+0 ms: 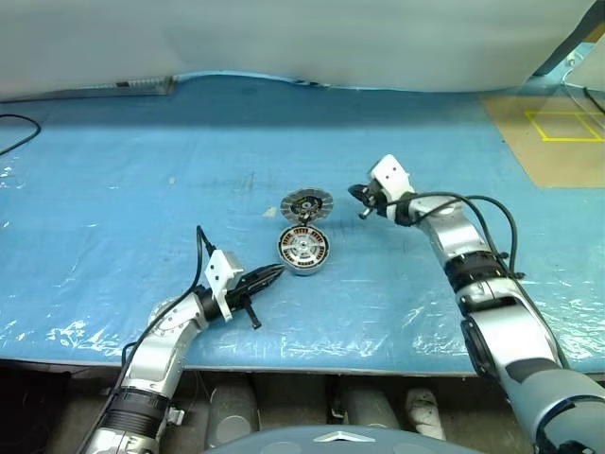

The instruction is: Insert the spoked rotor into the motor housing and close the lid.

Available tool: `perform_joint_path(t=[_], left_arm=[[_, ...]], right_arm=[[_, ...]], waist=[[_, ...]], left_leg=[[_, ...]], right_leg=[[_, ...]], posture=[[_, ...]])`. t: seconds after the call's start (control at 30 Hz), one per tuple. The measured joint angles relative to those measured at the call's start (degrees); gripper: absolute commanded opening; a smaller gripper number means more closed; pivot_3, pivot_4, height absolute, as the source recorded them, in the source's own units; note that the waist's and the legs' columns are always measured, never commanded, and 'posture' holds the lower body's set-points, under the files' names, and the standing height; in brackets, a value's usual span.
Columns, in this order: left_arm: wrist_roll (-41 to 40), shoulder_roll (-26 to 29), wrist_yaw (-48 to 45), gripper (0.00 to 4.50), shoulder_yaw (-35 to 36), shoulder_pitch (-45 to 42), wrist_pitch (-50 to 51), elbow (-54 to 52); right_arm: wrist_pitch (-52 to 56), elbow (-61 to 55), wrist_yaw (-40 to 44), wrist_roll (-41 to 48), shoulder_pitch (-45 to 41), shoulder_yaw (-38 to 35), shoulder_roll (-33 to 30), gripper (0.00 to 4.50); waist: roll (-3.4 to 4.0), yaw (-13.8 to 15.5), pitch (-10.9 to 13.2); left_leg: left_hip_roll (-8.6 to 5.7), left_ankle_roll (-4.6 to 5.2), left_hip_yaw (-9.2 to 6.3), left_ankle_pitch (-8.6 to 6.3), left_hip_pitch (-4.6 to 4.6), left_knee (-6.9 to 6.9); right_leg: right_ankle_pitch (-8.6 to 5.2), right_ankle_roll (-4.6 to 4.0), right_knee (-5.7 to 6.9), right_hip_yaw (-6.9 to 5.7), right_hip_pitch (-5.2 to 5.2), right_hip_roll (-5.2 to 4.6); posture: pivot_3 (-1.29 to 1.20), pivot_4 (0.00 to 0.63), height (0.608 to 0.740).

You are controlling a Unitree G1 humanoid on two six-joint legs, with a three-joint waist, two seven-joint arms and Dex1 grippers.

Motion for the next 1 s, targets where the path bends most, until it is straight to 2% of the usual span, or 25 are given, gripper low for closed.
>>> perform_joint_path(t=[0.13, 0.23, 0.33, 0.5, 0.77, 1.0], left_arm=[[0.72, -0.13, 1.12, 0.02, -0.34, -0.08, -0.04, 0.00], [0.87, -0.09, 2.13, 0.02, -0.32, -0.10, 0.30, -0.24], [0.85, -0.09, 3.28, 0.02, -0.31, -0.30, 1.29, -1.16], [0.68, 0.06, 4.49, 0.02, -0.18, -0.74, 2.83, -2.34], [0.66, 0.68, 5.30, 0.02, 0.62, -1.13, 3.50, -2.64], [-0.40, 1.06, 4.71, 0.02, 0.75, 0.44, 4.57, -3.39]], right_arm=[[-2.48, 4.31, 5.83, 1.35, -4.08, -1.04, 2.41, 0.00], [-1.47, 3.31, 12.56, 4.39, -4.35, -1.50, 3.87, 0.00], [3.32, -1.66, 20.14, 8.27, -3.86, -1.79, 4.85, 0.00], [10.61, -11.81, 27.33, 11.13, 0.46, -0.70, 4.44, 0.00], [17.39, -23.29, 27.10, 11.40, 10.26, 1.25, 3.49, 0.00], [20.08, -30.62, 19.52, 11.45, 17.70, 1.25, 5.83, 0.00]], waist=[[0.01, 0.06, 0.01], [0.02, 0.06, 0.01], [0.03, 0.08, 0.02], [0.02, 0.37, 0.02], [0.02, 0.26, 0.02], [0.02, 0.22, 0.01]], left_leg=[[0.10, 0.04, 0.02, -0.03, -0.01, 0.19], [0.16, 0.06, 0.02, -0.03, -0.05, 0.31], [0.21, 0.07, 0.02, -0.03, -0.06, 0.36], [0.22, 0.08, 0.02, -0.03, -0.08, 0.37], [0.21, 0.06, 0.02, -0.03, -0.05, 0.35], [0.19, -0.09, 0.02, -0.09, -0.02, 0.28]], right_leg=[[-0.04, -0.06, 0.19, -0.04, 0.00, 0.01], [-0.04, -0.07, 0.25, -0.05, -0.01, 0.02], [-0.03, -0.08, 0.28, -0.08, -0.01, 0.03], [-0.03, -0.08, 0.25, -0.10, 0.00, 0.04], [-0.04, -0.08, 0.25, -0.08, 0.00, 0.04], [-0.04, -0.07, 0.21, -0.05, 0.01, 0.04]], posture=[[0.00, 0.150, 0.740], [0.00, 0.150, 0.740], [0.00, 0.150, 0.740], [0.00, 0.150, 0.740], [0.00, 0.150, 0.740], [0.00, 0.150, 0.740]])
